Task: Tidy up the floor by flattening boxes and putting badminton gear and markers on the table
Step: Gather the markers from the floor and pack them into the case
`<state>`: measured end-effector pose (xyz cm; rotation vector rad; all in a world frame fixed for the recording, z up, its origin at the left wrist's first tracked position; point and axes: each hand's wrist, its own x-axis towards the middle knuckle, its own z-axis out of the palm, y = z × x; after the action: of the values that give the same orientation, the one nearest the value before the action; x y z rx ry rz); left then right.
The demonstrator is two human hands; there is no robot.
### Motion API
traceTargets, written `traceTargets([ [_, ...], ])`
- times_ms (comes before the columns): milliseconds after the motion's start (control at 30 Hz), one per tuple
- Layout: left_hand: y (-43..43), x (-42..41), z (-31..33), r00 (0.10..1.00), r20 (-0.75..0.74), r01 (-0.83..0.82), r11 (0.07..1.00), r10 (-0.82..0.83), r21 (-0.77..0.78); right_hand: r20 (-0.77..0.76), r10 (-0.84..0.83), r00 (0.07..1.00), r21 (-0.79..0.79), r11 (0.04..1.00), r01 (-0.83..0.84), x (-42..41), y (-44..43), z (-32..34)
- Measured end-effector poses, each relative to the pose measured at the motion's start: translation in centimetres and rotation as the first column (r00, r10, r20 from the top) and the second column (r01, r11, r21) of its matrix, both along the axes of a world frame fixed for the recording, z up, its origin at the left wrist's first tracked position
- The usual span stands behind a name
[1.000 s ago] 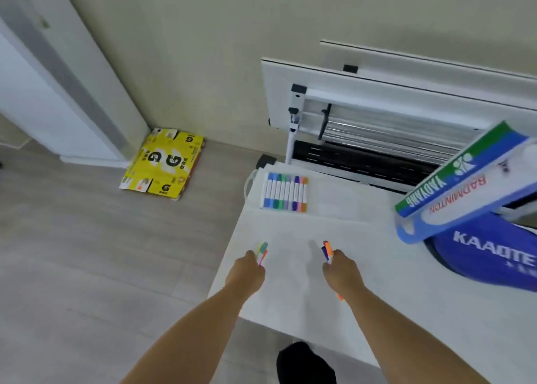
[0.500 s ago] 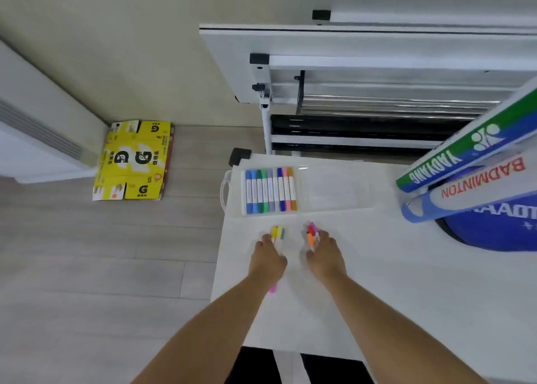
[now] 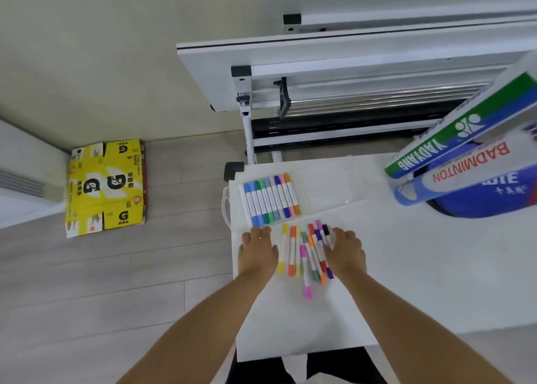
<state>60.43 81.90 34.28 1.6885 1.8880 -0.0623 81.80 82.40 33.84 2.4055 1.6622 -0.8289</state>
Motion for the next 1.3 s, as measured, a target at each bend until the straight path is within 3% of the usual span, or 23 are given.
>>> traceTargets([
  [100, 1.2, -1.8, -0.6, 0.971, -0.164, 0.195, 0.973, -0.174, 0.121, 0.072, 0.112, 0.991, 0.149, 0.981, -0.122, 0.5, 2.0, 0.1],
  [200, 2.9, -3.5, -1.6, 0.921, -0.274, 0.318, 0.941, -0.277, 0.119, 0.100, 0.231, 0.968, 0.203, 0.947, -0.248, 1.1, 4.6, 0.0],
  [367, 5.2, -4.6, -2.3, 0.889, -0.298, 0.384, 0.921, -0.349, 0.067, 0.197, 0.422, 0.885, 0.123, 0.885, -0.449, 2.7, 8.0, -1.8],
  [567, 6.7, -5.4, -2.5, 0.837, -0.360, 0.464, 0.883, -0.411, 0.072, 0.234, 0.455, 0.860, 0.099, 0.868, -0.486, 3.1, 7.5, -2.8],
  [767, 5.3, -4.8, -2.2, 0.876, -0.331, 0.399, 0.913, -0.352, 0.087, 0.178, 0.444, 0.878, 0.062, 0.886, -0.460, 2.7, 6.6, -2.0],
  [933, 3.8, -3.8, -1.6, 0.912, -0.275, 0.355, 0.921, -0.304, 0.160, 0.141, 0.369, 0.919, 0.181, 0.903, -0.391, 3.6, 4.4, -0.5],
  [1133, 0.9, -0.4, -2.0, 0.970, -0.055, 0.235, 0.971, -0.237, -0.043, 0.032, 0.288, 0.957, 0.066, 0.955, -0.289, 3.0, 0.6, -0.1],
  [1300, -0.2, 1.7, -2.4, 0.984, -0.052, 0.163, 0.981, -0.169, -0.104, 0.000, 0.257, 0.966, 0.039, 0.966, -0.257, 1.8, -0.4, -0.9],
])
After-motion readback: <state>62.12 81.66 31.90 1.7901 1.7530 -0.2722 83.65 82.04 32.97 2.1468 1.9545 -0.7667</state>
